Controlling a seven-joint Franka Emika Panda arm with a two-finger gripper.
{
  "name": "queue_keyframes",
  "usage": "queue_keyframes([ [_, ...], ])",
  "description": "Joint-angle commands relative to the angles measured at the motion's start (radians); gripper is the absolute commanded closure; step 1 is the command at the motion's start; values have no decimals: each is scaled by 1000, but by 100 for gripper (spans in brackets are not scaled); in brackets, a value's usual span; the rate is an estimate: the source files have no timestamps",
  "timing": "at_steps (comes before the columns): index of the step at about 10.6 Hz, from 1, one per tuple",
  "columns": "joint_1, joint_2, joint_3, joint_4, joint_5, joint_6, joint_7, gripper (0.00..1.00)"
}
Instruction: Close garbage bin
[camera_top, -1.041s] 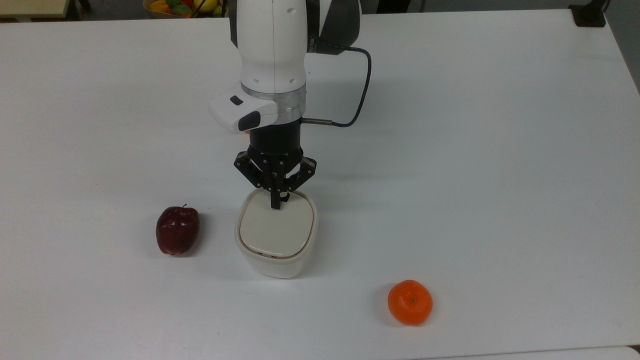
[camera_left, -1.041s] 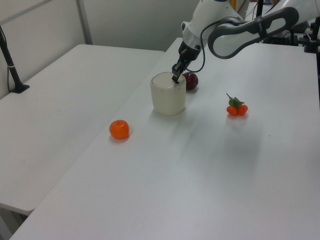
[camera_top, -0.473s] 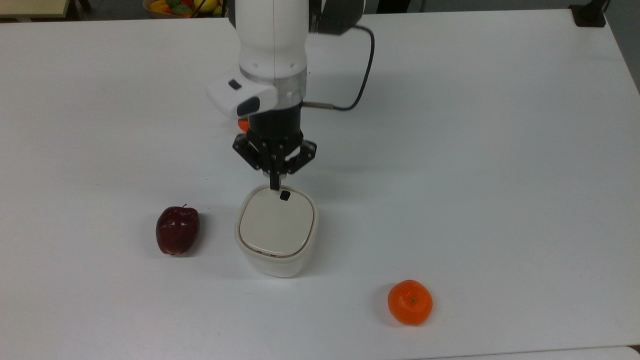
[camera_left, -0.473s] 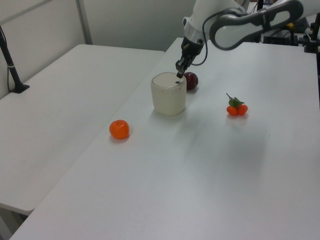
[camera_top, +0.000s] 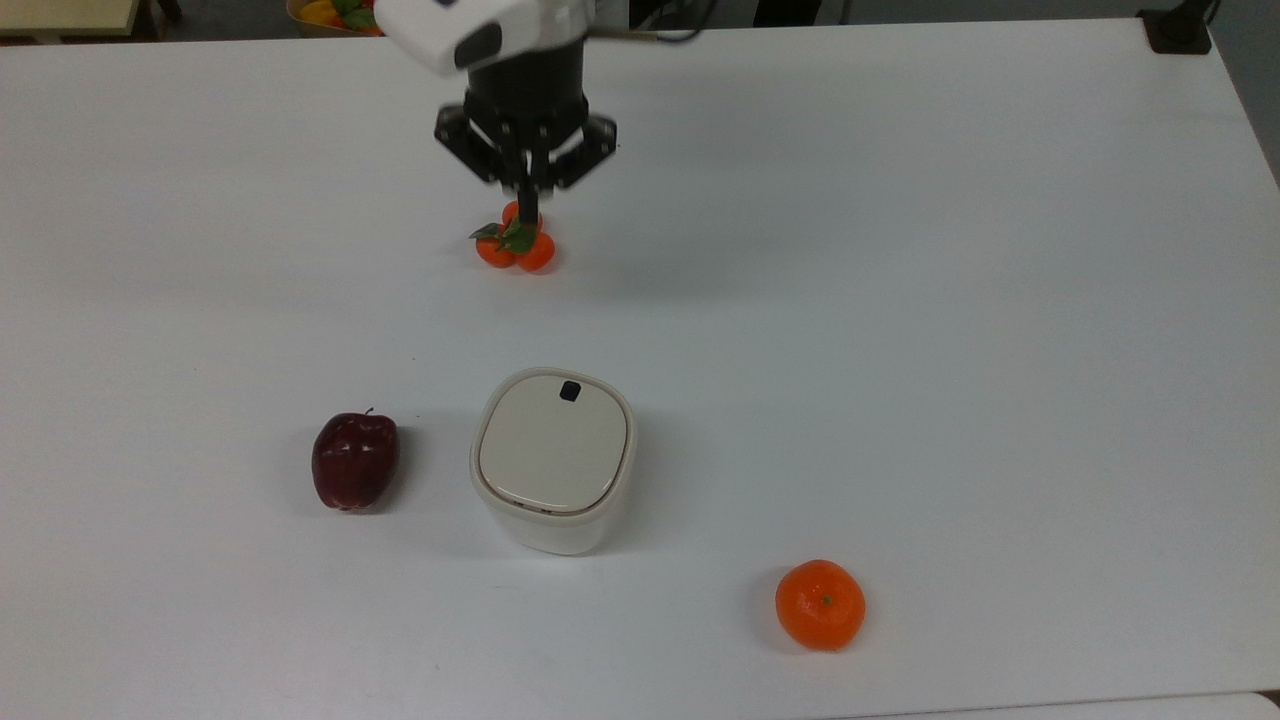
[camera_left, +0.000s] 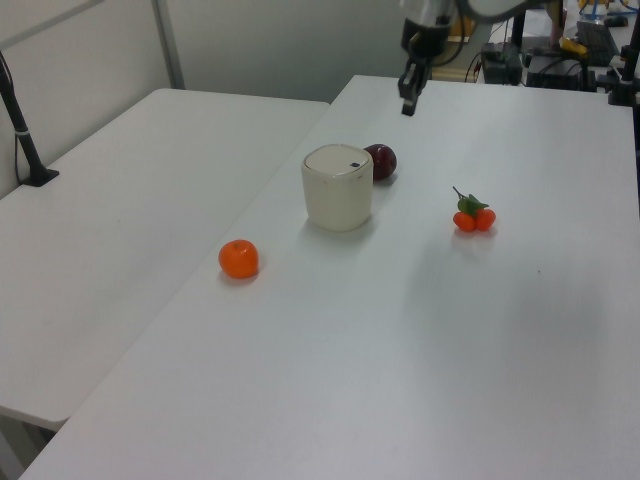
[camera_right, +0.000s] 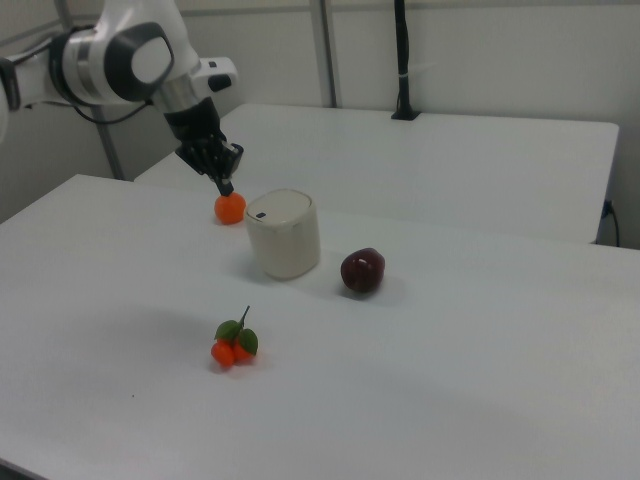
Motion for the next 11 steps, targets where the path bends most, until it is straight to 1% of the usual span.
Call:
queue_keyframes([
  [1,5,-98,-11,-35,-2,-193,-87,100],
  [3,3,-130,-11,-38,-2,-292,-98,100],
  [4,3,-139,-11,-39,-2,-324,-98,97],
  [5,3,-150,-11,-39,-2,-352,-96,90],
  [6,-1,-161,-12,-42,-1,-360,-96,76],
  [7,-17,-167,-11,-42,-1,-373,-99,52],
  [8,-21,-168,-12,-42,-2,-373,-99,7],
  [9,-24,-170,-12,-42,-4,-370,-101,0],
  [11,-38,-168,-12,-42,-14,-357,-102,0],
])
